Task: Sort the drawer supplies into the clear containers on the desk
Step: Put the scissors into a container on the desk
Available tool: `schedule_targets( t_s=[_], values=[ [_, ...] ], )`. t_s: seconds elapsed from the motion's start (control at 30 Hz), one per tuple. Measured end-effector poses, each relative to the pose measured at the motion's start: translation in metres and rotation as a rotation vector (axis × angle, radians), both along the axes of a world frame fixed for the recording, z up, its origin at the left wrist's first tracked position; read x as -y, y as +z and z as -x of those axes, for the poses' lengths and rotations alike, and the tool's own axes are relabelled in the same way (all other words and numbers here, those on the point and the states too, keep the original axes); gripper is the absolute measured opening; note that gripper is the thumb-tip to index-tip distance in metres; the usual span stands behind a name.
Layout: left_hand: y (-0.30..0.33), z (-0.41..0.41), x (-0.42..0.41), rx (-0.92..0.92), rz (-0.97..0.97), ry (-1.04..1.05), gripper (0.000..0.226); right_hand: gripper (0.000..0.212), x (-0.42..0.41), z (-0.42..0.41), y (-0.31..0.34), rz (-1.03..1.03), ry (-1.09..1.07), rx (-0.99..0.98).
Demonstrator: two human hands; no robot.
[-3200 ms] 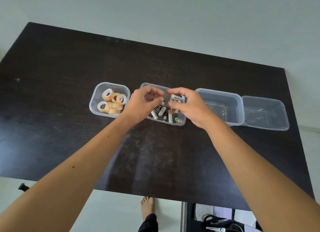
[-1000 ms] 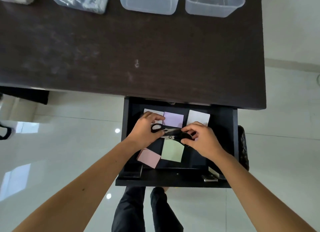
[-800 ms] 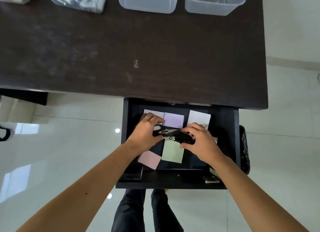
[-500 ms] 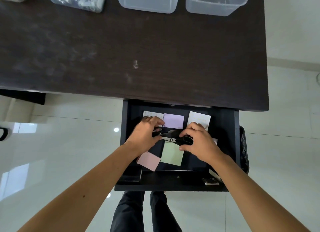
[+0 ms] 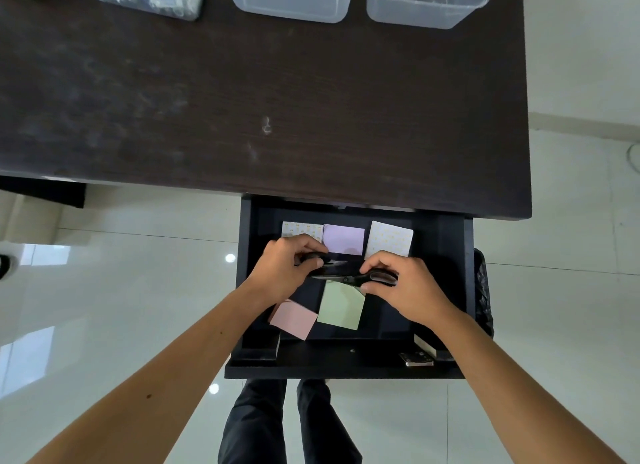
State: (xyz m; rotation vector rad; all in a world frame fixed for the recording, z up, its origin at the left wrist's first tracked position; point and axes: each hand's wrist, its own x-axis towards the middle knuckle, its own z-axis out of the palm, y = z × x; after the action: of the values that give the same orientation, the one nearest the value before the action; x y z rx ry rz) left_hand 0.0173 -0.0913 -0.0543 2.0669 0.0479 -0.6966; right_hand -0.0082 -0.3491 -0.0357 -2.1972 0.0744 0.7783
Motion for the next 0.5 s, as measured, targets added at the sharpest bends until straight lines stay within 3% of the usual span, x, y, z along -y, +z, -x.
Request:
schedule_targets(
  t_s=[0.27,0.5],
  values=[
    [0.004,-0.005,-0.003,-0.058,0.151,0.135,0.019,0.035,0.004,-0.008,0.022,-0.223,-0.228,-0.059],
    [0.03,0.001,-0.018,-0.153,0.335,0.252,0.019,0.018,-0.001,-0.011,0.051,-0.409,-0.354,-0.057]
  ],
)
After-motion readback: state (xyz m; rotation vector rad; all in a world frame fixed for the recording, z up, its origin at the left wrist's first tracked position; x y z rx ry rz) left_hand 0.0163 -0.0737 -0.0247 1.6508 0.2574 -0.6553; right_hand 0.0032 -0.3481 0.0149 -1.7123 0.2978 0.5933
